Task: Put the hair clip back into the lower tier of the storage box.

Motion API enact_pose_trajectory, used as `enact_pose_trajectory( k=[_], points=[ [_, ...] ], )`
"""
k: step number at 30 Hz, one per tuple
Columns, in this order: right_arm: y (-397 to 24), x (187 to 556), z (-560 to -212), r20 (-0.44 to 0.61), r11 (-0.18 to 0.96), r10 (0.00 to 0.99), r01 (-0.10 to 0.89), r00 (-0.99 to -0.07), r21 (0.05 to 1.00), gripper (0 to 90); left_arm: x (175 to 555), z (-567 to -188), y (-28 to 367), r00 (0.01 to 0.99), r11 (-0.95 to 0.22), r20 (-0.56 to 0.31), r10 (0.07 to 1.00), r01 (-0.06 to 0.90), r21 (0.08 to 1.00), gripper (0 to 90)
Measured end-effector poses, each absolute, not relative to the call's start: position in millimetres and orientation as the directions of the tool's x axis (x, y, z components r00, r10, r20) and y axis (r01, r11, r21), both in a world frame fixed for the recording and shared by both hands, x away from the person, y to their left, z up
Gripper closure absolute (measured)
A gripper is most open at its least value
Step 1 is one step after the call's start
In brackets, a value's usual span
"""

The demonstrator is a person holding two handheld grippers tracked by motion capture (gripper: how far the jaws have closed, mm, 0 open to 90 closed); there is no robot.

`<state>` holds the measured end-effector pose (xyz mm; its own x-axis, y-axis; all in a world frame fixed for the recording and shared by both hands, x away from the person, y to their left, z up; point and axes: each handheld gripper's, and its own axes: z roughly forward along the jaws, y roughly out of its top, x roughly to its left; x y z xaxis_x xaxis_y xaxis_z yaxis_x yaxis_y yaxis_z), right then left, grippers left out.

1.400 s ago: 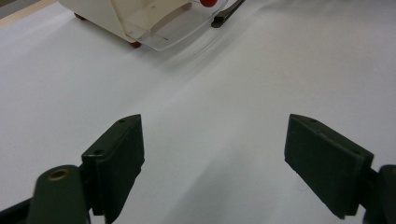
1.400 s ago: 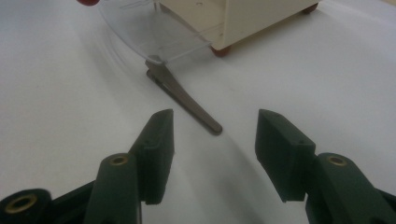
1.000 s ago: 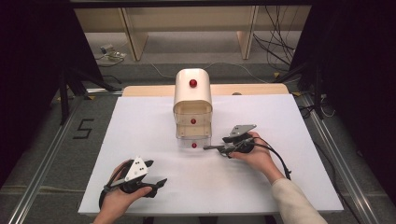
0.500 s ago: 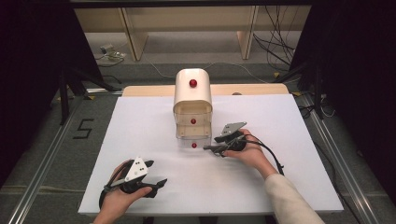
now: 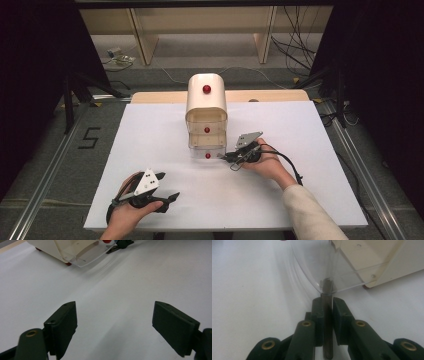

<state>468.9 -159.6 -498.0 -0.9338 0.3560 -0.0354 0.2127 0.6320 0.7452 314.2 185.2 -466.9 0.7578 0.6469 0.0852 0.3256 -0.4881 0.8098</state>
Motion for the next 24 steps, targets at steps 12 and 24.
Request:
enact_pose_trajectory(
  k=[12, 24],
  points=[
    [-163, 460, -494, -0.024, 0.632, 0.406, 0.261, -0.914, 0.730, 81.3, 313, -467, 187, 0.752, -0.486, 0.084, 0.654, 0.332, 0.808, 20.4],
    [-174, 456, -489, -0.046, 0.653, 0.411, 0.259, -0.910, 0.711, 89.4, 313, -468, 186, 0.753, -0.487, 0.083, 0.653, 0.334, 0.807, 20.5]
  ],
)
